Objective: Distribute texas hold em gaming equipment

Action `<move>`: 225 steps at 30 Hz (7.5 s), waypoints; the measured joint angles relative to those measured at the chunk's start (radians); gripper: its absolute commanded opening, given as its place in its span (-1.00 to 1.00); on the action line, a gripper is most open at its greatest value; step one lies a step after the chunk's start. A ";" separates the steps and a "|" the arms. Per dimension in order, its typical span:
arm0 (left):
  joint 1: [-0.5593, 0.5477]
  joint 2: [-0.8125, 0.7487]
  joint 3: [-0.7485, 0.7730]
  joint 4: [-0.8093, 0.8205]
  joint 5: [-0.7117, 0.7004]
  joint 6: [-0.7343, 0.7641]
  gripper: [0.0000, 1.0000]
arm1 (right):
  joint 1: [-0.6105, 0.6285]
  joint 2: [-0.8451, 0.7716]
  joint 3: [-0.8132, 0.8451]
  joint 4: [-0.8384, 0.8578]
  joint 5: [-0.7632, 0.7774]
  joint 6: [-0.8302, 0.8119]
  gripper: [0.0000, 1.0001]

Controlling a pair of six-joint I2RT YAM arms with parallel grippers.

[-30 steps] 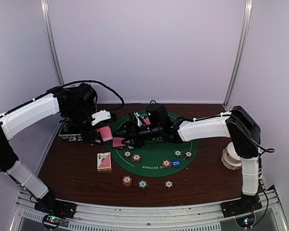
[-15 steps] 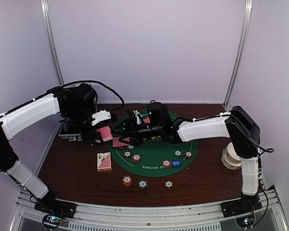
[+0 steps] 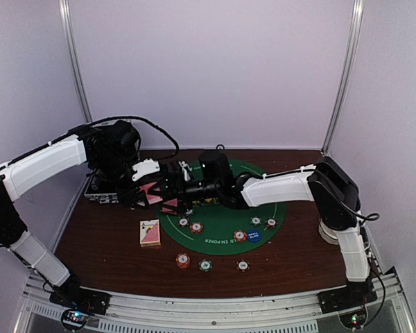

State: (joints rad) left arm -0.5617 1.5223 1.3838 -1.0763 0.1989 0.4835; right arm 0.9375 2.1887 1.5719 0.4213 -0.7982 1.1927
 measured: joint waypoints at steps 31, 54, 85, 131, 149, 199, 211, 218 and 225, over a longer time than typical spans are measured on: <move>0.000 0.002 0.000 -0.010 0.000 -0.003 -1.00 | -0.044 0.040 0.031 0.009 -0.041 0.010 -0.08; 0.000 0.002 0.000 -0.024 -0.019 -0.002 -1.00 | -0.060 -0.043 -0.026 -0.001 -0.067 0.045 -1.00; 0.000 0.002 -0.002 -0.026 -0.039 0.008 -1.00 | -0.386 -0.476 -0.602 -0.510 0.029 -0.390 -0.93; 0.000 0.022 0.019 -0.051 -0.019 -0.003 -1.00 | -0.056 -0.214 -0.213 -0.164 0.080 -0.082 0.38; 0.000 0.022 0.019 -0.051 -0.018 -0.004 -1.00 | -0.006 -0.045 -0.041 -0.027 0.042 0.043 0.38; 0.000 0.023 0.019 -0.054 -0.021 -0.004 -1.00 | -0.058 -0.043 -0.053 0.019 -0.041 0.097 -1.00; 0.000 0.023 0.019 -0.055 -0.058 -0.003 -1.00 | -0.149 -0.079 -0.097 -0.012 -0.058 0.086 -1.00; 0.000 0.012 0.013 -0.054 -0.068 -0.003 -1.00 | -0.209 -0.073 -0.084 -0.092 -0.059 0.025 -1.00; 0.000 0.006 0.012 -0.055 -0.067 -0.003 -1.00 | -0.215 0.054 0.074 -0.180 -0.053 -0.039 -1.00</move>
State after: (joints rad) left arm -0.5617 1.5288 1.3960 -1.1309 0.1322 0.4801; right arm 0.7223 2.2429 1.6463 0.2417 -0.8516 1.1534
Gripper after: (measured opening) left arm 0.665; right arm 0.022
